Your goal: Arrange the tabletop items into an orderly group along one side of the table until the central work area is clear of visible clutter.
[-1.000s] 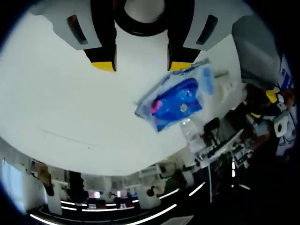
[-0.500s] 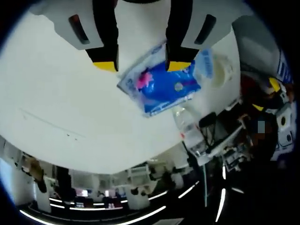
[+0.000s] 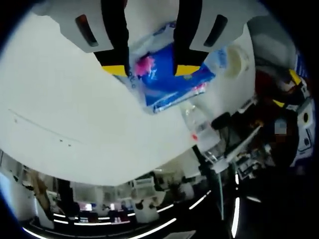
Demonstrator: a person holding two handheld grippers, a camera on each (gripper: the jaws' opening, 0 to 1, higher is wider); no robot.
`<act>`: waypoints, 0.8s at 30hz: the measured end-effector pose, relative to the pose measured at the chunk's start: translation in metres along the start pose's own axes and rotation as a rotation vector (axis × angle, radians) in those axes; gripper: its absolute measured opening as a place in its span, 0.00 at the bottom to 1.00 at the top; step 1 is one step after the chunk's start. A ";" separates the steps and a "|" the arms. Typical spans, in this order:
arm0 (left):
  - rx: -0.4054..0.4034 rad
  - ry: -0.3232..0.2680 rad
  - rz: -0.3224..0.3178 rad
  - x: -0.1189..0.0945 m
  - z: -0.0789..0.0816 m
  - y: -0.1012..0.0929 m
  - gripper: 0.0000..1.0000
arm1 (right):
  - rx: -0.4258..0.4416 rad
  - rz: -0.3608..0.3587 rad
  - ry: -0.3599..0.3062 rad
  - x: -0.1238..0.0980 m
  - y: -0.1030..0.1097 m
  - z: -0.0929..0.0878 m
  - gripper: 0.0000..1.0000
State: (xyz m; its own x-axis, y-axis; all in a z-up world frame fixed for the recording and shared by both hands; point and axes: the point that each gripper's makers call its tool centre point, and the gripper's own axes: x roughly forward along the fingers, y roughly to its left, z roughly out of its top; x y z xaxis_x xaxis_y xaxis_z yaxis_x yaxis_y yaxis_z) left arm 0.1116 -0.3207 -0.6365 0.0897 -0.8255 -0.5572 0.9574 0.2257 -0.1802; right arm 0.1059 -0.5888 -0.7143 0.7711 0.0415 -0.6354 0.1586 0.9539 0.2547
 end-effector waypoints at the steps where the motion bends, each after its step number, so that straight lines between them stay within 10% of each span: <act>1: -0.001 0.000 0.001 0.000 0.000 0.001 0.63 | -0.001 -0.001 0.000 0.002 -0.001 0.001 0.33; 24: -0.006 -0.002 0.018 -0.008 0.003 0.004 0.63 | -0.010 0.009 0.045 0.032 -0.004 0.004 0.22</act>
State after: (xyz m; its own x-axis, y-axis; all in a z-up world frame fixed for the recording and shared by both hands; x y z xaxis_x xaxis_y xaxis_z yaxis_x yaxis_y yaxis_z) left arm 0.1155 -0.3145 -0.6303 0.1074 -0.8223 -0.5588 0.9539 0.2436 -0.1751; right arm 0.1325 -0.5922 -0.7324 0.7439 0.0633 -0.6653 0.1454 0.9563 0.2536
